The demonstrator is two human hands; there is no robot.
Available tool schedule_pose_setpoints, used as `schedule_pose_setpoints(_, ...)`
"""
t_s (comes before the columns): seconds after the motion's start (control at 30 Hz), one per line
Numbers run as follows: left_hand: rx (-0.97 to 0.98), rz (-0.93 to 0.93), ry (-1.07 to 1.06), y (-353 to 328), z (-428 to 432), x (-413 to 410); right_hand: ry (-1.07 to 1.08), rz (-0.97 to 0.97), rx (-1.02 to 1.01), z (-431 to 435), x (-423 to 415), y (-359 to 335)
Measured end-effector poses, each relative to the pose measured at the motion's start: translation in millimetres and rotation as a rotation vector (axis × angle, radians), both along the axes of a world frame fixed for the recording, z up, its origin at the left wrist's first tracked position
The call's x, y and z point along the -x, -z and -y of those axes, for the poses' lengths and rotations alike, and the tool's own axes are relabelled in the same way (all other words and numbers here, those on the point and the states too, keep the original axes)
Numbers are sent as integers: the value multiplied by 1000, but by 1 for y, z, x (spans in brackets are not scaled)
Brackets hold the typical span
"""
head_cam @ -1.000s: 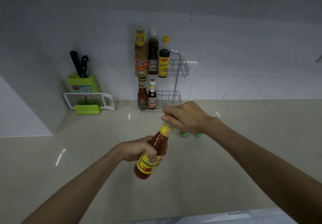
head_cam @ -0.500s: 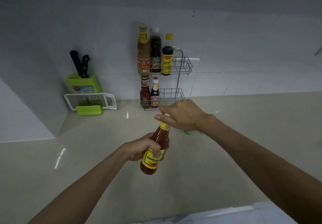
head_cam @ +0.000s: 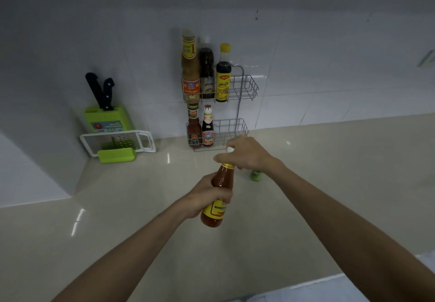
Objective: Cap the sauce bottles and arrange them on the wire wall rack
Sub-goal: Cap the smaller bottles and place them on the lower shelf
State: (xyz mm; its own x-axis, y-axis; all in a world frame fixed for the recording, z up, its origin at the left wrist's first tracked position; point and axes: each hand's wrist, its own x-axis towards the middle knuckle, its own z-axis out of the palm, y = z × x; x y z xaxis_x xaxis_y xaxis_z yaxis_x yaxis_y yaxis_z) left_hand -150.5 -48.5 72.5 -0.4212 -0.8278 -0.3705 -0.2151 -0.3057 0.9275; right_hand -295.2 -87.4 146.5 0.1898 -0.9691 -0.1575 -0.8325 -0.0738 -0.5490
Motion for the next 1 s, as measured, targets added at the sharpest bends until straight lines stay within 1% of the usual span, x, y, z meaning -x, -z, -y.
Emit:
schedule_pose_setpoints(0.03,-1,-27,36,2,5,-2,29,54,52,3,3,-3)
schedule_pose_setpoints(0.1,4,-44,53,7,12,-4,92,83,118,12,8,-11)
schedule_pose_setpoints(0.17,43,1,38,13,13,-4,130,91,151,21,11,-16)
schedule_pose_setpoints(0.23,78,18,-23,16,15,-1,192,191,161,31,17,-15)
schedule_pose_setpoints(0.27,98,20,-65,18,18,0,220,279,136,34,19,-11)
schedule_pose_setpoints(0.33,133,27,-131,23,32,2,224,433,19,38,24,0)
schedule_pose_setpoints(0.43,146,76,-176,30,54,7,104,470,-175,43,33,22)
schedule_pose_setpoints(0.53,112,132,-136,34,75,12,121,582,-214,61,41,38)
schedule_pose_setpoints(0.6,100,197,-54,35,97,10,182,616,-154,80,42,49)
schedule_pose_setpoints(0.67,83,277,-14,35,120,2,271,626,-29,100,43,61)
schedule_pose_setpoints(0.73,60,313,-97,32,144,-7,344,577,142,122,46,75)
schedule_pose_setpoints(0.83,39,280,-292,28,177,-19,403,577,302,146,45,90)
schedule_pose_setpoints(0.9,-4,273,-370,29,200,-26,392,600,363,158,39,98)
schedule_pose_setpoints(1.0,-22,287,-377,33,221,-34,345,617,373,178,31,111)
